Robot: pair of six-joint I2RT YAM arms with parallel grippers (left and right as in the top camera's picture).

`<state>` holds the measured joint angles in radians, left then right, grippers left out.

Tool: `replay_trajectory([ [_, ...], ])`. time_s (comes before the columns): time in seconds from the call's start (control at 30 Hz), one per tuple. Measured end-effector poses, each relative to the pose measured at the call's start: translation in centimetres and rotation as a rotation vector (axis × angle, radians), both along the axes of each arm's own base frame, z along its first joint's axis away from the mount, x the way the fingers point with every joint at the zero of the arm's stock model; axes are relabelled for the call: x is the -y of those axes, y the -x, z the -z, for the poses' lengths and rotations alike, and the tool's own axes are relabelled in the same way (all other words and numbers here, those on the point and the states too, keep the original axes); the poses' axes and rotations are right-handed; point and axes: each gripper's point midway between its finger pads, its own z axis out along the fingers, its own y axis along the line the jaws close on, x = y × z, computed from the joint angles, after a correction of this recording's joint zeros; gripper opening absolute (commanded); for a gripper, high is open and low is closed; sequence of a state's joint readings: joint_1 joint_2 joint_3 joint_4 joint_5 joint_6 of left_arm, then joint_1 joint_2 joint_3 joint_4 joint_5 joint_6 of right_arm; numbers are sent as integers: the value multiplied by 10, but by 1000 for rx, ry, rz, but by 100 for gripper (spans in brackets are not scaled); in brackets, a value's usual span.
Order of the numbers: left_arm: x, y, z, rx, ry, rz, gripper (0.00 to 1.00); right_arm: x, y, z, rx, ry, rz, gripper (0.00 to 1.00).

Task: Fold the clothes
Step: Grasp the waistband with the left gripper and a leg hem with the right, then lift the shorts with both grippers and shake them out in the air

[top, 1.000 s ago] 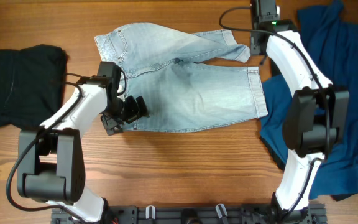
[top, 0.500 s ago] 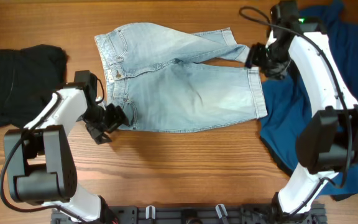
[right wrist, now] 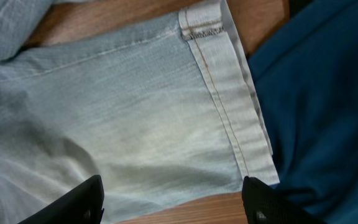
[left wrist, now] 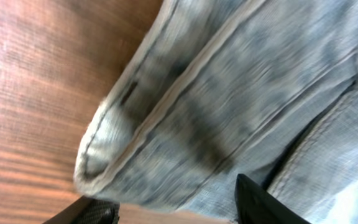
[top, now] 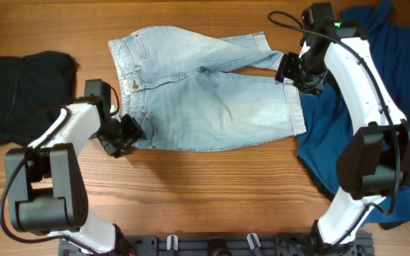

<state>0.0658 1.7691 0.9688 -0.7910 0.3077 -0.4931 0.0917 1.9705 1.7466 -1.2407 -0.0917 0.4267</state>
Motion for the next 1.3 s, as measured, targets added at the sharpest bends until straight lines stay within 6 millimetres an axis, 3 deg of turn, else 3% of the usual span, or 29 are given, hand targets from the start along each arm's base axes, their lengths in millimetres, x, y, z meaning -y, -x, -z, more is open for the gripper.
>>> replay_trajectory([
  [0.1,-2,-18,0,69,-11,-31,4,0,9,1,-37,0,20,76],
  [0.17,-5,-25,2,93,-23,-54,4,-2,14,3,-65,-18,54,77],
  [0.27,-5,-20,1,70,-22,-60,4,-3,40,20,-177,-29,148,77],
  [0.4,-24,15,-1,-73,-18,-121,4,-20,87,62,-288,-139,225,76],
  [0.5,-47,29,-6,-109,-24,-181,4,-23,112,72,-260,-177,282,73],
  [0.6,-54,32,-8,-107,-36,-188,4,-25,116,83,-197,-206,342,69],
  [0.73,-54,32,-7,-108,-43,-176,4,-30,146,117,-259,-227,410,67],
  [0.8,-54,32,-7,-108,-44,-175,4,-32,148,118,-251,-249,439,64],
  [0.83,-54,32,-7,-108,-44,-175,4,-33,146,118,-239,-257,449,50],
  [0.87,-54,33,-7,-109,-43,-175,4,-34,145,118,-234,-264,461,16],
  [0.9,-53,34,-7,-111,-43,-168,4,-34,140,118,-212,-272,465,4],
  [1.03,-51,42,-13,-134,-35,-135,4,-28,126,121,-146,-261,460,4],
  [1.07,-51,41,-18,-125,-36,-129,4,-22,120,117,-130,-260,449,4],
  [1.1,-51,42,-36,-141,-28,-110,4,-17,110,107,-106,-267,435,4],
  [1.17,-57,-3,-91,23,-34,-92,4,-3,49,37,107,-334,345,4],
  [1.2,-59,-34,-126,162,-44,-81,4,-3,33,7,184,-344,297,4],
  [1.23,-59,-52,-154,251,-44,-72,4,-2,20,-26,267,-346,248,4],
  [1.27,-59,-76,-194,382,-43,-55,4,-2,6,-78,403,-341,178,4],
  [1.3,-58,-91,-229,489,-42,-40,4,0,5,-111,485,-326,136,4],
])
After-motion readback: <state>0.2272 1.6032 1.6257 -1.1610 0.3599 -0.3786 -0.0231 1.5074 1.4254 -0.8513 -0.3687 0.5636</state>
